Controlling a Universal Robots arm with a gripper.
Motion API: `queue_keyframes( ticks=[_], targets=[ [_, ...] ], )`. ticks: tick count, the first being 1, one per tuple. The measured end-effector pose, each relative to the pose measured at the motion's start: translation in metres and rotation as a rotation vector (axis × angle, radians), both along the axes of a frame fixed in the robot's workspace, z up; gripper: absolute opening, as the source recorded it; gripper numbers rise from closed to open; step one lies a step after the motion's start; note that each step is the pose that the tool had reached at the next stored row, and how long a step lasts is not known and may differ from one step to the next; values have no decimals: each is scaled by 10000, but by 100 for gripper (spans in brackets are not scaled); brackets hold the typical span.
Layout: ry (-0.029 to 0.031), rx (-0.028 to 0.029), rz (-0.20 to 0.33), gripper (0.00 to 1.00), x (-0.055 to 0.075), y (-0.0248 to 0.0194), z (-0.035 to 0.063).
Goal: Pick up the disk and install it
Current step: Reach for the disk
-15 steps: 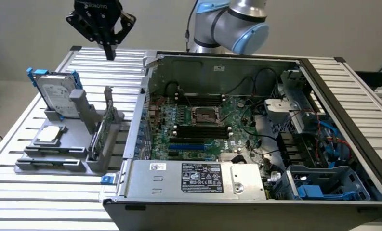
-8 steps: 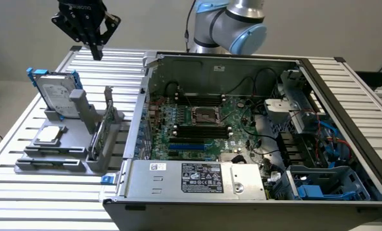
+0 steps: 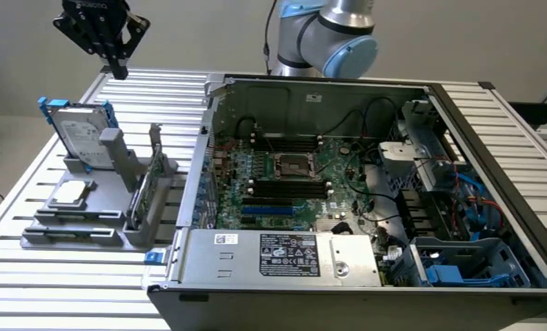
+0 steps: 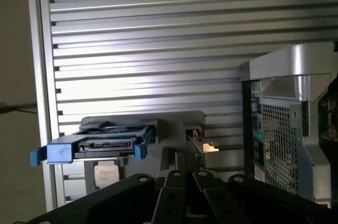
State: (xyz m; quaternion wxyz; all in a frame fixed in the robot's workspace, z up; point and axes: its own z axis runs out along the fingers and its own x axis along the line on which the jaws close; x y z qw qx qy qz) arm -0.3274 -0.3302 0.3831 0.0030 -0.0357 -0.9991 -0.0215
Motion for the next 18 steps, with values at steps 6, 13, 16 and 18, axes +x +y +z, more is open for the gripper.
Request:
queue_keyframes(
  ticks=[6, 13, 16, 18],
  targets=[
    [0, -130, 3, 11, -260, 115, -9],
    [2, -305, 3, 11, -579, 152, -33],
    [4, -363, 4, 11, -712, 154, -47],
    [5, -404, 3, 11, -806, 156, -57]
  ],
)
